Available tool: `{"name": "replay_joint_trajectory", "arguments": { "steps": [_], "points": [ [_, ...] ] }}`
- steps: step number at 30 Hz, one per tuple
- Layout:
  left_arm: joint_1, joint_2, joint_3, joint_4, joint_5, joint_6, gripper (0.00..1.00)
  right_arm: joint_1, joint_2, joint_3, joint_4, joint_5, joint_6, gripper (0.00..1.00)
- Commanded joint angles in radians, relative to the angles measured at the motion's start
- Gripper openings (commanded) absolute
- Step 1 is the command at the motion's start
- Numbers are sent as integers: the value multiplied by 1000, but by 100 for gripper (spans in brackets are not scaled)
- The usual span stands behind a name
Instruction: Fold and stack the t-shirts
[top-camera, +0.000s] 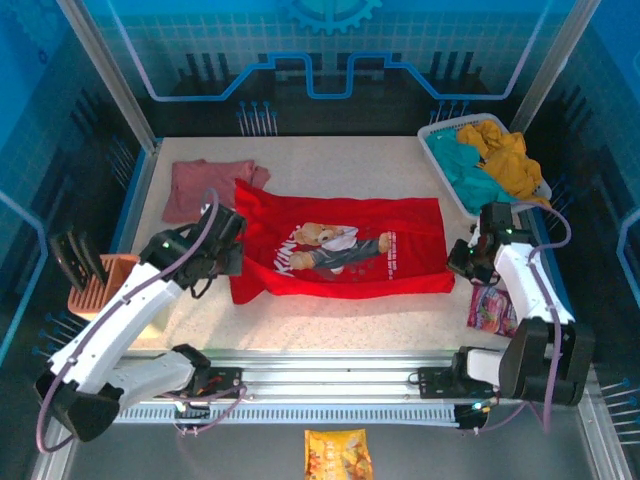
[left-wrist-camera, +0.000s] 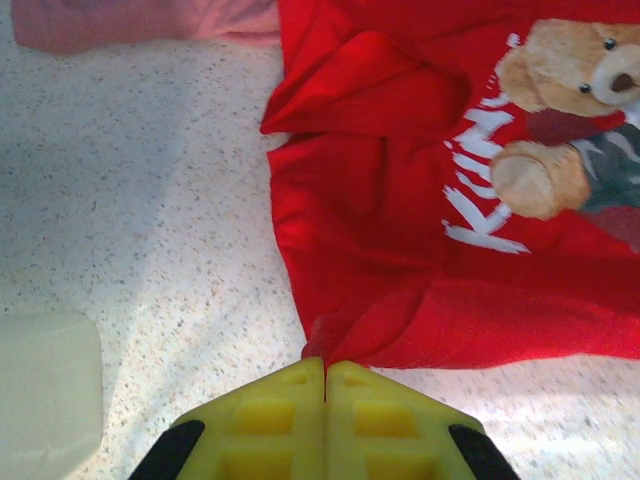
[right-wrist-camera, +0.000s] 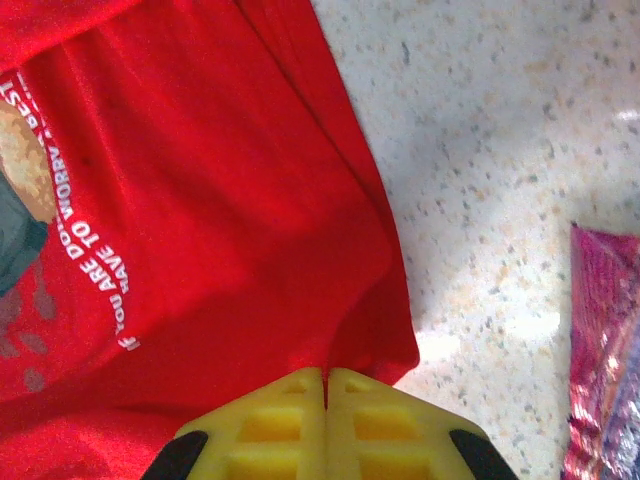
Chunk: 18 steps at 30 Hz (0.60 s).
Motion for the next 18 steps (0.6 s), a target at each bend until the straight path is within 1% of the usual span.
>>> {"name": "replay_joint_trajectory", "arguments": {
  "steps": [1, 8, 13, 18],
  "points": [
    [48, 20, 1, 100, 14, 94, 0, 4, 49, 68, 48, -27, -34, 0],
    [76, 87, 51, 196, 17, 199, 0, 14, 150, 142, 81, -38, -38, 0],
    [110, 155, 93, 215, -1, 237, 0, 40, 209, 180, 106, -47, -28, 0],
    [161, 208, 130, 271, 1, 271, 0, 48, 271, 211, 124, -45, -25, 0]
  ]
}}
